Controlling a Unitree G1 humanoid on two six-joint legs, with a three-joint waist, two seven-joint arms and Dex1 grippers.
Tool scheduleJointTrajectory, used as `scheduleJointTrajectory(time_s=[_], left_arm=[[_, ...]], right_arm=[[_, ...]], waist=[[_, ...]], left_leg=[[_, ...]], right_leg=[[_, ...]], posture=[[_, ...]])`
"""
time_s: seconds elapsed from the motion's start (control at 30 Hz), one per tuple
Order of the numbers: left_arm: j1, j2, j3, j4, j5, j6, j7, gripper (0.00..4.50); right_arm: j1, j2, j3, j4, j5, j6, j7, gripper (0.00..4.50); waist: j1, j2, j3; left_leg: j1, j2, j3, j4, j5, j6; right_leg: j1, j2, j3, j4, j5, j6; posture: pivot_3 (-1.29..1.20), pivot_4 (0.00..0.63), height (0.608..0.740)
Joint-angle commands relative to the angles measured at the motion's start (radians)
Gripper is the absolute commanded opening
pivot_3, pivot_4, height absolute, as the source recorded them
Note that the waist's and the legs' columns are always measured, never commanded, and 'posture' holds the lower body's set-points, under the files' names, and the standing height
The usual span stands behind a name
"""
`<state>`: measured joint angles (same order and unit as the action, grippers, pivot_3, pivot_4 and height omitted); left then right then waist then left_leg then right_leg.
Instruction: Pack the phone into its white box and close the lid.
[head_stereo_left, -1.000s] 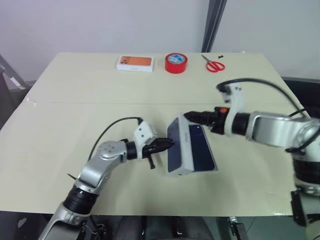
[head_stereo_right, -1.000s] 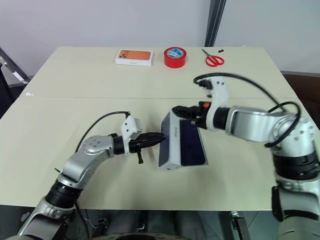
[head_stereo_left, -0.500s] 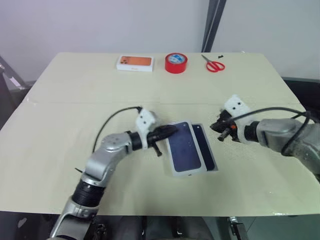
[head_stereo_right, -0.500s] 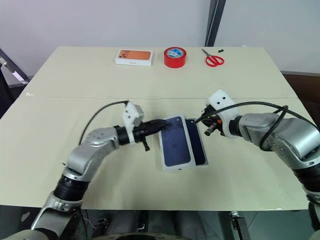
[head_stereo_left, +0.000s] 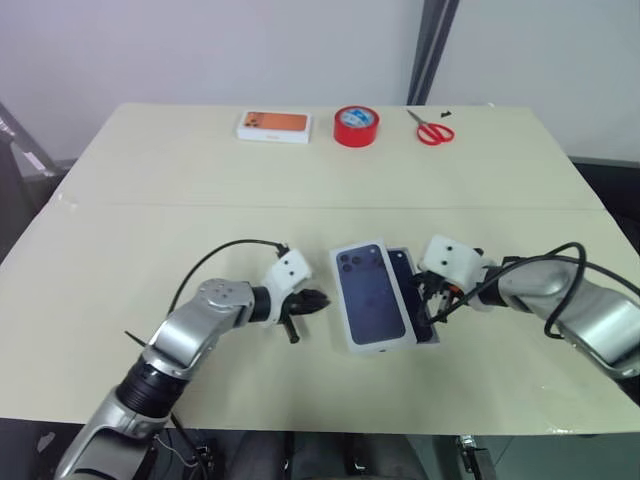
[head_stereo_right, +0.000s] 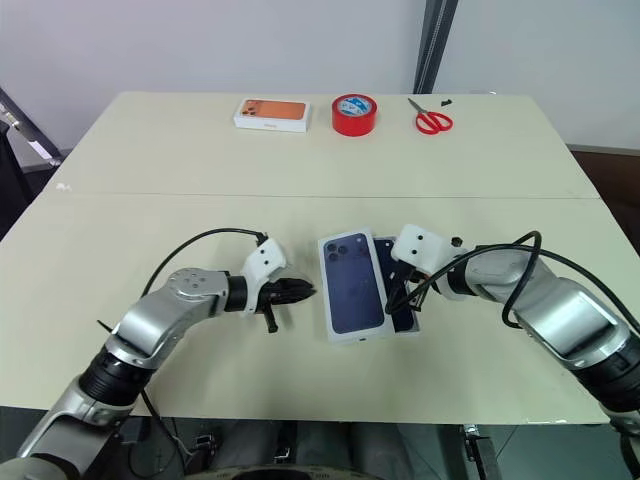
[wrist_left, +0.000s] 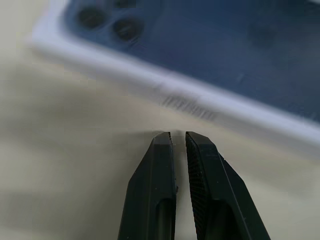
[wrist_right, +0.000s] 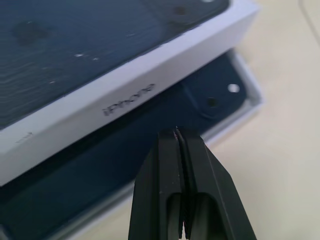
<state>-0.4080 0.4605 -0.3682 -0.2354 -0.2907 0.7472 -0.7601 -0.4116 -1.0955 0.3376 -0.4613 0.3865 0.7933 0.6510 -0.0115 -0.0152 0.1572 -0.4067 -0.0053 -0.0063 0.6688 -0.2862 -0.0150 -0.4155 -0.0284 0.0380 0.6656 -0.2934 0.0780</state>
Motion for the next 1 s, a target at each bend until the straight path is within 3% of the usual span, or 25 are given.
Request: scheduleJointTrajectory(time_s=[0.03,0.3,1.0], left_arm=[[-0.033,-0.037,-0.014,0.015,0.017,0.001,0.015,0.47],[-0.087,-0.11,-0.024,0.059,0.03,-0.011,0.016,0.47],[-0.125,-0.163,-0.039,0.078,0.051,-0.016,-0.002,0.47]], right_arm=[[0.002,0.006,-0.039,-0.054,-0.031,0.0,0.034,0.06],[0.038,0.0,-0.102,-0.074,-0.062,0.019,0.086,0.06],[0.08,0.026,-0.153,-0.053,-0.132,0.048,0.119,0.06]], waist=[[0.0,0.0,0.0],[0.002,0.0,0.0],[0.002,0.0,0.0]], left_leg=[[0.0,0.0,0.0,0.0,0.0,0.0],[0.0,0.0,0.0,0.0,0.0,0.0],[0.0,0.0,0.0,0.001,0.0,0.0]], right_leg=[[0.0,0.0,0.0,0.0,0.0,0.0],[0.0,0.0,0.0,0.001,0.0,0.0],[0.0,0.001,0.0,0.001,0.0,0.0]], posture=[[0.0,0.15,0.733],[0.0,0.15,0.733],[0.0,0.15,0.733]])
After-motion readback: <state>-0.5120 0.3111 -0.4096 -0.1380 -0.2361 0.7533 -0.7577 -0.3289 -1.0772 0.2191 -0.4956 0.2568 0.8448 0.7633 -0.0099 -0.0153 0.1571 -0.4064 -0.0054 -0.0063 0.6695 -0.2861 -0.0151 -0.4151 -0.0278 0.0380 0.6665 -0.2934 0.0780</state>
